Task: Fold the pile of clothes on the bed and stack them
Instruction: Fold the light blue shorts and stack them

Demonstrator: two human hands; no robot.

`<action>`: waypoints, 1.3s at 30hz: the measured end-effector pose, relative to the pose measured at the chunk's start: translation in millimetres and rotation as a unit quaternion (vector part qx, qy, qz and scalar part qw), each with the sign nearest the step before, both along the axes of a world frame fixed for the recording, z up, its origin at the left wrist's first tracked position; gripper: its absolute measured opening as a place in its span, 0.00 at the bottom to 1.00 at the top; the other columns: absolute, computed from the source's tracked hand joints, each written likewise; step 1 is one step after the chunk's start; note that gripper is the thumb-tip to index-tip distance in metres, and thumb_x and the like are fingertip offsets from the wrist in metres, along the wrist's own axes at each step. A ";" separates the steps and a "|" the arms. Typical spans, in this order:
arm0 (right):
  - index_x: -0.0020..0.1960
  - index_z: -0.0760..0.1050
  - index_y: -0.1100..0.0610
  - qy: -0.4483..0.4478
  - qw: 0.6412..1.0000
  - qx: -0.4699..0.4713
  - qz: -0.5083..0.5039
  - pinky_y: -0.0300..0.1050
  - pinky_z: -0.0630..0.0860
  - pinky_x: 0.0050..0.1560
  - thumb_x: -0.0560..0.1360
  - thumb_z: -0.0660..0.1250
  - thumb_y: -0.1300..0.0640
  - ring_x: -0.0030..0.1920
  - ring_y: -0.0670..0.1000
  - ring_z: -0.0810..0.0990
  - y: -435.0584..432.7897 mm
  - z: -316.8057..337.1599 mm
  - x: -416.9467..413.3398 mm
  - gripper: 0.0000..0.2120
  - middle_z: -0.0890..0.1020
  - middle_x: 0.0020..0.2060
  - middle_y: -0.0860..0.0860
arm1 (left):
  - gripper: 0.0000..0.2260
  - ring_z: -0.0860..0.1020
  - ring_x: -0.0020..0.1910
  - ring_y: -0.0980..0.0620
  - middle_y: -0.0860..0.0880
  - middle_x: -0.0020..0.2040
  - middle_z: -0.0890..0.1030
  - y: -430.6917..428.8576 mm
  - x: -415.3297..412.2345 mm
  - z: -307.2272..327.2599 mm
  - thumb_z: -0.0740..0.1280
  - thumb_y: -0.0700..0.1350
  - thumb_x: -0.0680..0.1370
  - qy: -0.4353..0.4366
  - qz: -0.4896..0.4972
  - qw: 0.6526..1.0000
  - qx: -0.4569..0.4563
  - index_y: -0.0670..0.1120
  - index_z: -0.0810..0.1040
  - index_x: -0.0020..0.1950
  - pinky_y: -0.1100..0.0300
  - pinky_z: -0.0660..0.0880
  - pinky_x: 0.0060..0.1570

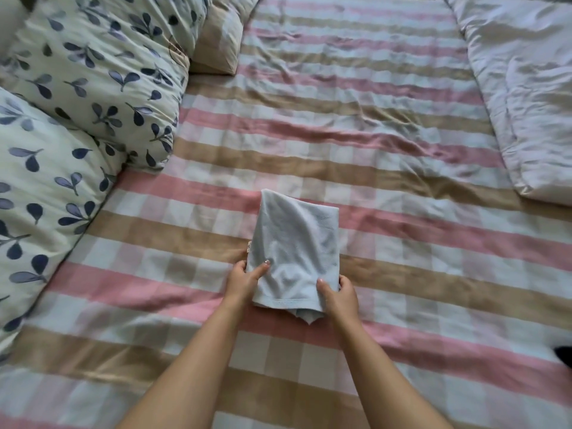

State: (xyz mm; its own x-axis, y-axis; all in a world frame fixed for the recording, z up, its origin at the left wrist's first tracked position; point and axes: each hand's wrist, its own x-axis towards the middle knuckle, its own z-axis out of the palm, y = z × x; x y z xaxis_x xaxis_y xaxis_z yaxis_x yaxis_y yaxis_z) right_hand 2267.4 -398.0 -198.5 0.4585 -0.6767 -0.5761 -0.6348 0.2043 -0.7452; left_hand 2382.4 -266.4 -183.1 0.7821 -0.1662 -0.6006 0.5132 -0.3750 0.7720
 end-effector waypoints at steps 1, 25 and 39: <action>0.59 0.72 0.60 0.002 1.000 0.009 -0.002 0.51 0.74 0.55 0.73 0.67 0.57 0.53 0.55 0.78 -2.2 0.4 0.8 0.16 0.79 0.54 0.55 | 0.14 0.79 0.45 0.47 0.41 0.51 0.81 -2.2 5.5 1.2 0.71 0.42 0.73 -0.019 -0.005 1.000 0.008 0.37 0.77 0.54 0.58 0.74 0.44; 0.69 0.67 0.56 -0.099 0.983 -0.143 0.050 0.46 0.70 0.63 0.75 0.61 0.64 0.59 0.52 0.74 -81.6 -12.0 82.2 0.22 0.76 0.61 0.54 | 0.24 0.68 0.67 0.43 0.42 0.69 0.69 -60.1 76.3 -22.6 0.61 0.36 0.75 -0.444 -0.119 0.869 0.183 0.44 0.66 0.71 0.54 0.64 0.64; 0.56 0.78 0.59 -0.003 0.959 -0.252 0.128 0.38 0.61 0.59 0.71 0.69 0.65 0.58 0.58 0.74 20.6 21.3 -127.4 0.14 0.79 0.55 0.55 | 0.18 0.70 0.62 0.40 0.39 0.62 0.74 23.5 -96.5 23.5 0.65 0.36 0.73 -0.344 -0.209 0.876 0.265 0.39 0.73 0.63 0.48 0.66 0.61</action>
State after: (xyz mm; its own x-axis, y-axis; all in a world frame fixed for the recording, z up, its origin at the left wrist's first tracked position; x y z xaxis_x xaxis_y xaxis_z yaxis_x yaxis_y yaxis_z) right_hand 2140.1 -377.3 -177.2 0.6493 -0.7334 -0.2015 -0.6110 -0.3453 -0.7123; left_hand 2285.9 -242.9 -159.5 0.9271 -0.3638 -0.0906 -0.2720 -0.8191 0.5051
